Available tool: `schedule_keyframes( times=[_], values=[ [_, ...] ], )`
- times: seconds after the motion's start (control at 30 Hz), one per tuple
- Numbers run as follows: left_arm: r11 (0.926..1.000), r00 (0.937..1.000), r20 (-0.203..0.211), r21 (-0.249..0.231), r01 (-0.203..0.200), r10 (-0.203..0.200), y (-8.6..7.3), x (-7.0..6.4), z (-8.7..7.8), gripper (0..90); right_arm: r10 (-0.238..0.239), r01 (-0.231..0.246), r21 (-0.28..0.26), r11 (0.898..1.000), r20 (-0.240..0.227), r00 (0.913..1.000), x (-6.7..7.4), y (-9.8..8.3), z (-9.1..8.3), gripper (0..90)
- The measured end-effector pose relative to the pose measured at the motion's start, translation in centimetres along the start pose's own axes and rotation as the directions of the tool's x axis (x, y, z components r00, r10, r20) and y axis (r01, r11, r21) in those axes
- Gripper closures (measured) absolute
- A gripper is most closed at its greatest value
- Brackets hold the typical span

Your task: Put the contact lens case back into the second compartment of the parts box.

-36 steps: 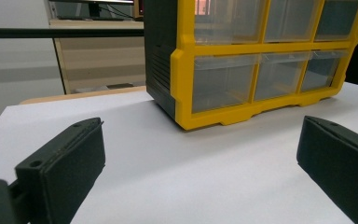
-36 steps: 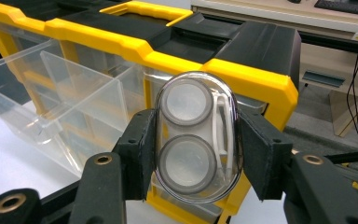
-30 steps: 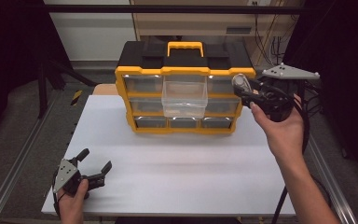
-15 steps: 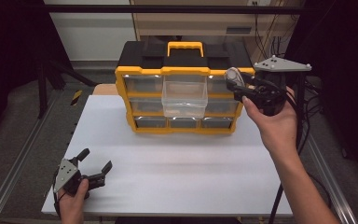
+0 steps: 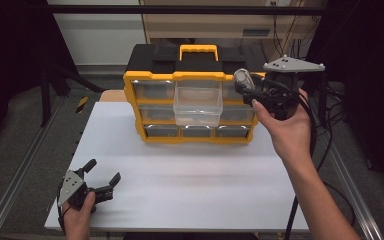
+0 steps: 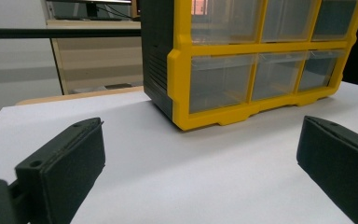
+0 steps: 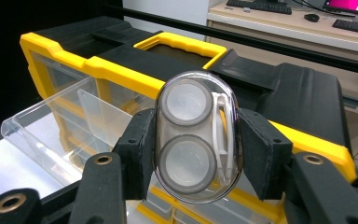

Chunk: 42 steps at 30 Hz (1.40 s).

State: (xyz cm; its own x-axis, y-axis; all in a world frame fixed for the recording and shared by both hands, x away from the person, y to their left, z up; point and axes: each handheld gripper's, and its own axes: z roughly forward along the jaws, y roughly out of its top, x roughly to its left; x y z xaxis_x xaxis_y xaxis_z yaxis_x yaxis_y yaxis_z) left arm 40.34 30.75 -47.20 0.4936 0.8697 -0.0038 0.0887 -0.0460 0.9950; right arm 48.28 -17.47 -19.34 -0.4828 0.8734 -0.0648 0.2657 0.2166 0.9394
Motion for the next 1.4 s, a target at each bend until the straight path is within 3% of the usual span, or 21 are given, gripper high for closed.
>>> schedule_keyframes(
  times=[0.7, 1.4],
  values=[
    [1.0, 1.0, 0.0, -0.003, 0.006, -0.006, 0.0, 0.0, 0.0, 0.8, -0.001, 0.0, -0.024, 1.0, -0.049, 0.9988, 2.1, 0.8, 1.7, 49.1],
    [1.0, 1.0, 0.004, -0.001, 0.003, -0.003, 0.0, 0.0, 0.0, 0.8, -0.02, 0.019, -0.029, 0.999, -0.057, 0.9982, 3.4, 1.1, 2.6, 49.1]
  ],
)
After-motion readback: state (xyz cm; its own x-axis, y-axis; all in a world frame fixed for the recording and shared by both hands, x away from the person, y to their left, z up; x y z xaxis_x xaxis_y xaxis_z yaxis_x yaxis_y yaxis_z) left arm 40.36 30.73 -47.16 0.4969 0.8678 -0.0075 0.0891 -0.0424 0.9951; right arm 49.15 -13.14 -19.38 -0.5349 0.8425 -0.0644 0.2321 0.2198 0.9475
